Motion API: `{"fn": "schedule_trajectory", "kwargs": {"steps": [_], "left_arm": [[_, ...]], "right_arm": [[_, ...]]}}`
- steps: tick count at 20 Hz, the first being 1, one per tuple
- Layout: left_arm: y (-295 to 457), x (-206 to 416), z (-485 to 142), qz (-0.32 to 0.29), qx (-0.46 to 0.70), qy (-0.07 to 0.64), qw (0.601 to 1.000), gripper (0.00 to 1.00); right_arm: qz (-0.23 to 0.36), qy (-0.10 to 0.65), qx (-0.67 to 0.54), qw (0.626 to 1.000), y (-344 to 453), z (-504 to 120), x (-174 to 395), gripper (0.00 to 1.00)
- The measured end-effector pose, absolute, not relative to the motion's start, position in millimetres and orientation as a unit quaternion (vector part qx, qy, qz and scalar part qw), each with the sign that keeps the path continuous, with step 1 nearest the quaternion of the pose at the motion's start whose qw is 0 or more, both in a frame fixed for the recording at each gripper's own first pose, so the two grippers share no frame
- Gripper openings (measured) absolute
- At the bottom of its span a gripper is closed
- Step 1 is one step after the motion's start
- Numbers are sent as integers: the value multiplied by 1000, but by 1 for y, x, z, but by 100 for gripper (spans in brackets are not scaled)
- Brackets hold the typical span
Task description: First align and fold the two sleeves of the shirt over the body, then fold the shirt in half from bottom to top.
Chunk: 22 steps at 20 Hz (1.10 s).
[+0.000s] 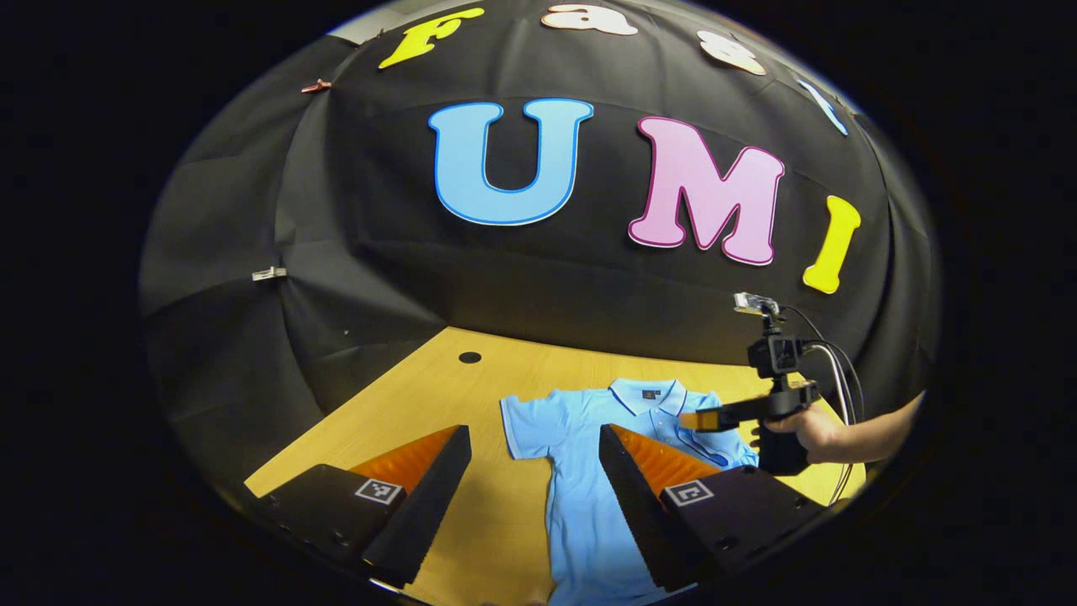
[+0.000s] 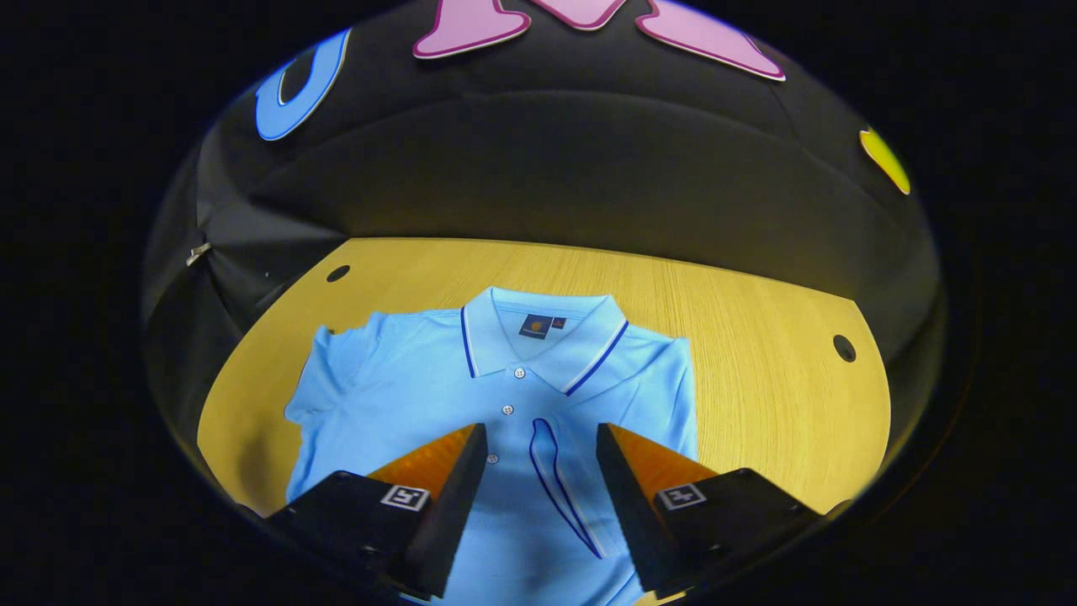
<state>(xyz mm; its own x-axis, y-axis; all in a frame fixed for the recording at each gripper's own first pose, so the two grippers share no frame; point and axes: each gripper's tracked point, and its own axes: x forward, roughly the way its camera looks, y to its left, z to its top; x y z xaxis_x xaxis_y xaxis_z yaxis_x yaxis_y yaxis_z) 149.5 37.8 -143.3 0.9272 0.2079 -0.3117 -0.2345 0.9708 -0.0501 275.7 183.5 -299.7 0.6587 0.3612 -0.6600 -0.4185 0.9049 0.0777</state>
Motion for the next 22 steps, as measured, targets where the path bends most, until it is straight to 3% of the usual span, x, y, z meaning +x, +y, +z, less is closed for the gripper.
{"fn": "schedule_trajectory", "kwargs": {"steps": [1,3,15,22], "left_arm": [[43,162,-146,112,-41,155,981,98],[52,187,-154,107,-37,158,981,97],[113,357,-278,99,-40,236,966,98],[139,398,-344,106,-19,295,949,96]], "right_arm": [[210,351,-42,912,174,-296,274,94],[203,338,-54,917,155,-288,274,98],[145,341,-61,927,20,-257,219,98],[127,345,-39,929,-19,-245,194,97]]}}
